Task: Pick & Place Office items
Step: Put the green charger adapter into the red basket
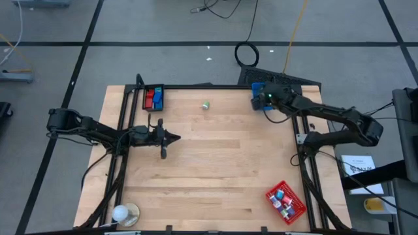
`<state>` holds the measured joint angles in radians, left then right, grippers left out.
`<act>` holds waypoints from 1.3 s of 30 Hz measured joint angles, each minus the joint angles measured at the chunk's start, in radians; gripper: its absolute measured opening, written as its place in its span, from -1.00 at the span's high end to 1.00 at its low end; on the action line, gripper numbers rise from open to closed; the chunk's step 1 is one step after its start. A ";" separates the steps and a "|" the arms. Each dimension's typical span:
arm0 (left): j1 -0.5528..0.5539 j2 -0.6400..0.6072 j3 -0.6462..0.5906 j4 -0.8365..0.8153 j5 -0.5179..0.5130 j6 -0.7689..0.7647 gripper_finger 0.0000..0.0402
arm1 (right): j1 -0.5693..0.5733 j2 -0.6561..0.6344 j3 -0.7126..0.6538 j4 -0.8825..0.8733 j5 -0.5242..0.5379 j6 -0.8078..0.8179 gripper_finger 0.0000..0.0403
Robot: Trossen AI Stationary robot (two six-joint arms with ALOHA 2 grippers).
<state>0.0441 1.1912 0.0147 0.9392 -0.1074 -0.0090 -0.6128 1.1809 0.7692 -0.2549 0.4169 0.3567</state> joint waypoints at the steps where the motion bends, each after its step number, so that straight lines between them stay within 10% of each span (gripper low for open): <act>1: 0.000 0.000 0.000 0.000 0.000 0.000 0.87 | 0.001 -0.018 0.000 0.000 0.000 -0.002 -0.19; 13: 0.000 0.000 0.001 0.000 0.000 -0.001 0.87 | 0.247 -0.170 -0.006 0.033 0.013 -0.062 0.51; 19: -0.001 0.000 0.020 -0.001 0.036 -0.018 0.87 | 0.452 -0.170 -0.170 0.468 -0.029 -0.235 0.95; 27: -0.001 0.000 0.101 -0.061 0.089 -0.131 0.87 | 0.516 -0.170 -0.501 1.159 -0.180 -0.284 0.89; 39: -0.001 0.074 0.451 -0.524 -0.074 -0.146 0.87 | 0.512 -0.172 -0.591 1.224 -0.105 -0.218 0.99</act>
<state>0.0433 1.2652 0.4656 0.4152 -0.1812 -0.1547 -0.1008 1.0088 0.1784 0.9694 0.3119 0.1388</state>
